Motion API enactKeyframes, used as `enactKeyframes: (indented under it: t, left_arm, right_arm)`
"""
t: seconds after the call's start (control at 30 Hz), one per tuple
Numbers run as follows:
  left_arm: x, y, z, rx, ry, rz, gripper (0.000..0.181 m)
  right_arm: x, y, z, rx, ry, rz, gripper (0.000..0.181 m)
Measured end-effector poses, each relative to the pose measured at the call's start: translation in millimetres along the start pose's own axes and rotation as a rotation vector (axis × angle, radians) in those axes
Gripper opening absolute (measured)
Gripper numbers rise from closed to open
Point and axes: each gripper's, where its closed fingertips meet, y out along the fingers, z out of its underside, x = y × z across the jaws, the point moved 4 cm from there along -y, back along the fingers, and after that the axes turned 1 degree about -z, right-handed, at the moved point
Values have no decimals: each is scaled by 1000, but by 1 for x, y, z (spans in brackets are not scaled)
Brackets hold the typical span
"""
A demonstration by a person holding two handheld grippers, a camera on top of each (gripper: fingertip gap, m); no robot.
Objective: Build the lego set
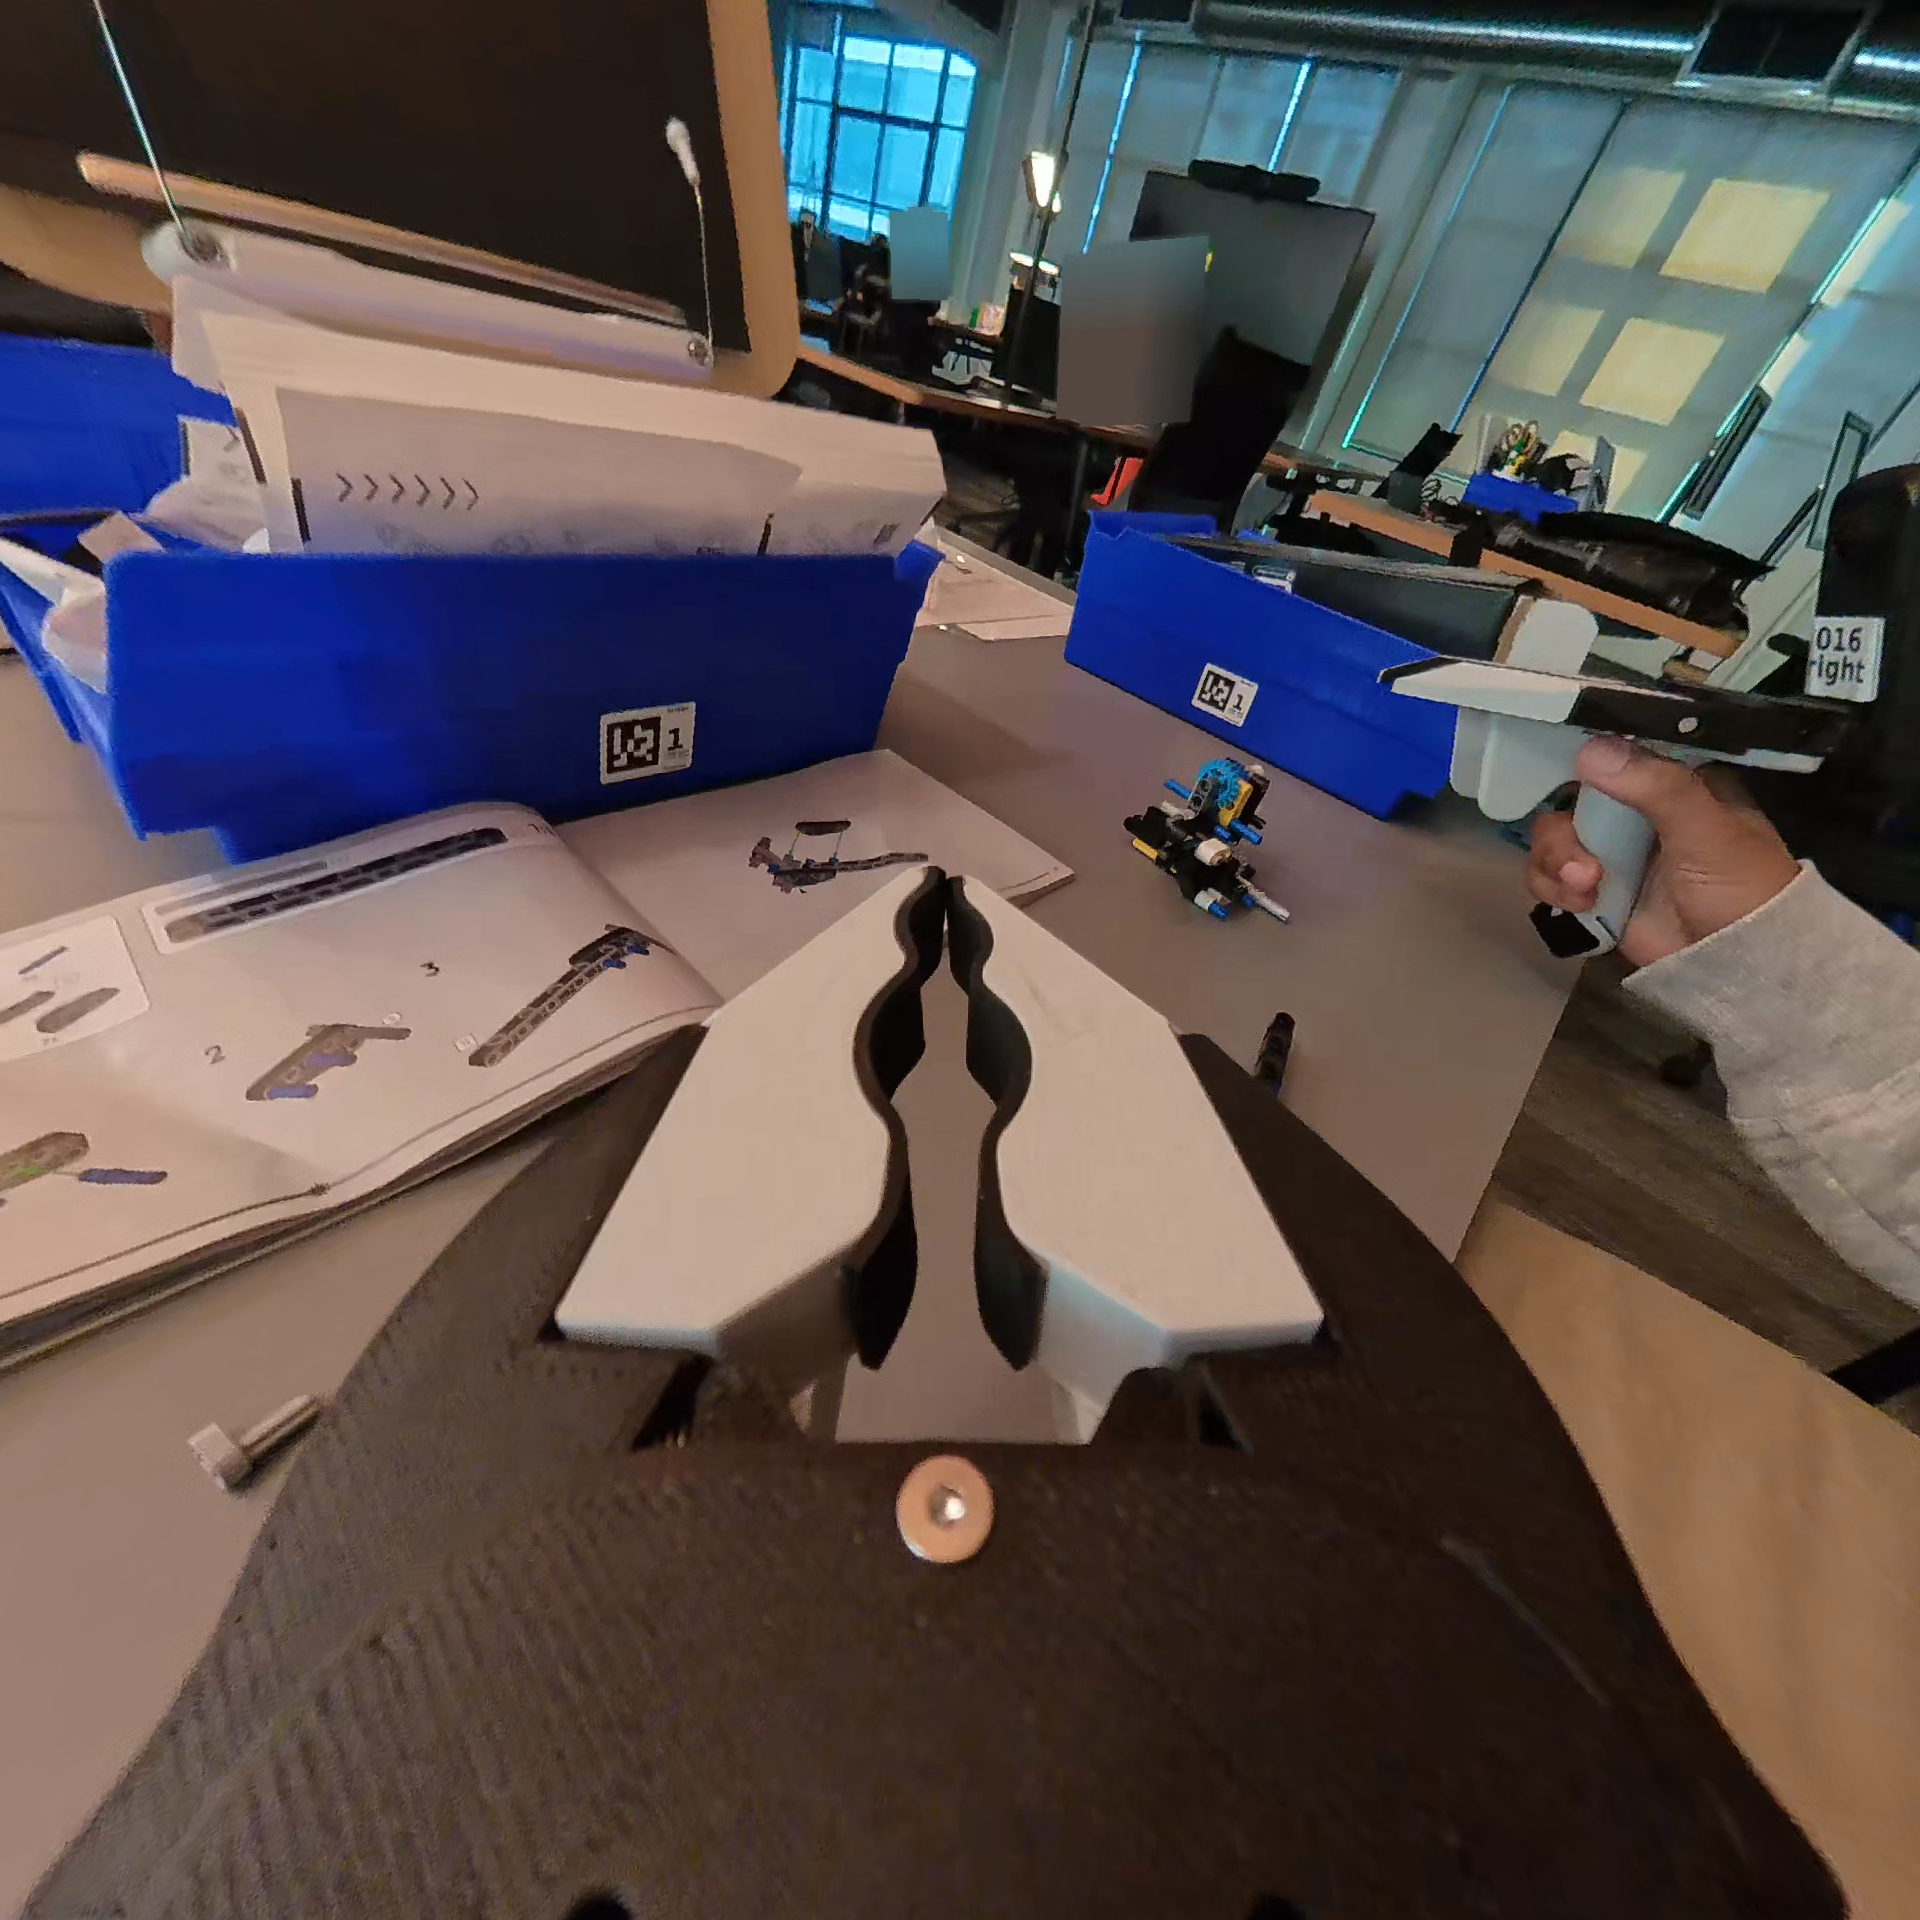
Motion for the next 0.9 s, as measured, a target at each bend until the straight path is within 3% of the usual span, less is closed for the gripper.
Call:
enactKeyframes:
  t: [0.03, 0.23, 0.33, 0.47, 0.6, 0.9]
  left_arm:
    - [1, 1, 2, 8, -16, 3, 0]
    - [10, 4, 0, -11, -70, 19, 0]
    - [17, 12, -1, 8, -88, 41, 0]
    - [14, 26, -24, -48, -100, 93, 0]
    - [13, 47, -21, 9, -50, 119, 0]
    - [3, 39, -7, 36, -30, 103, 0]
  right_arm:
    - [-4, -1, 2, 3, 24, -2, 23]
    - [-21, 9, 12, 23, 72, 18, 25]
    - [-31, 18, 8, -11, 48, 48, 24]
    - [-42, 32, -7, -50, 8, 58, 23]
    - [-45, 46, -14, -56, 47, 15, 26]
    - [-20, 19, -10, -101, 147, -16, 25]
